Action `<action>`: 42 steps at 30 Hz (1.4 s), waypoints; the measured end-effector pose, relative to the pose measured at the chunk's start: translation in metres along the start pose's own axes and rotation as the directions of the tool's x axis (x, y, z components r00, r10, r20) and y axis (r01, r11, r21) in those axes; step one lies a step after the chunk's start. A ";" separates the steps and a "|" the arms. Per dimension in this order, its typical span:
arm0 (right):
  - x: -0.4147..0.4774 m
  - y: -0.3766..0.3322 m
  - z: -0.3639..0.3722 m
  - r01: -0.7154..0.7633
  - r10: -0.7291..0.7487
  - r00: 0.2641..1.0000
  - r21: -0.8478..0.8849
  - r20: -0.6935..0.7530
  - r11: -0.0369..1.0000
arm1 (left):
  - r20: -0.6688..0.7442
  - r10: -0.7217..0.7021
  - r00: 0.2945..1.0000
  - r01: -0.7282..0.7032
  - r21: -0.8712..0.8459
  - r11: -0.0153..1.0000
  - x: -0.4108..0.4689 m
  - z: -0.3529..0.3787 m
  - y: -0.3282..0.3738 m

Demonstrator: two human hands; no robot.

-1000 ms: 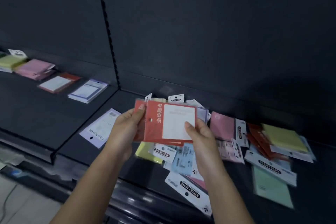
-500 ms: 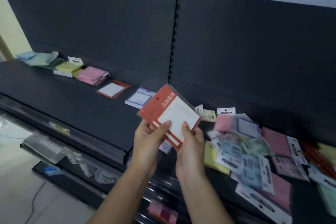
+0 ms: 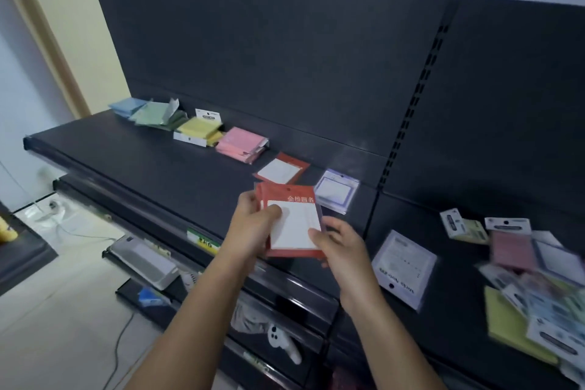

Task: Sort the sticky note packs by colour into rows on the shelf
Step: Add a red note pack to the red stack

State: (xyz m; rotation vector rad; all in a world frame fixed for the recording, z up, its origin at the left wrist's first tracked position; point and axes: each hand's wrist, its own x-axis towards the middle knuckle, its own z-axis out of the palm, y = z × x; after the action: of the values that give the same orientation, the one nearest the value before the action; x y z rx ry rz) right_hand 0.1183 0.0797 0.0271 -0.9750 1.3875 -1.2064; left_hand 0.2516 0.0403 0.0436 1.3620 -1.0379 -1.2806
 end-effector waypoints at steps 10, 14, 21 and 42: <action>0.100 0.008 0.027 -0.011 0.016 0.998 0.073 -0.067 0.997 | 0.250 0.044 0.967 -0.142 0.389 0.910 0.101 -0.005 0.000; 0.139 0.008 0.048 -0.019 0.020 0.996 0.010 -0.089 1.000 | 0.233 0.136 0.963 -0.211 0.334 0.919 0.139 -0.009 0.001; 0.189 0.008 0.075 -0.036 -0.010 0.990 -0.319 -0.141 0.947 | 0.305 0.159 0.939 -0.271 0.372 0.888 0.206 -0.009 -0.002; 0.185 0.017 0.114 -0.185 -0.027 0.957 -0.678 -0.289 0.711 | 0.427 0.184 0.885 -0.423 0.575 0.700 0.252 -0.010 -0.048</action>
State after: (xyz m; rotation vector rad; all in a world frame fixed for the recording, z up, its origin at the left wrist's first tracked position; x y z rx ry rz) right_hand 0.2015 -0.1155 -0.0213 -1.2670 2.1857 -0.7475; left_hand 0.2820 -0.1975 -0.0485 1.3914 -2.0220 -0.9286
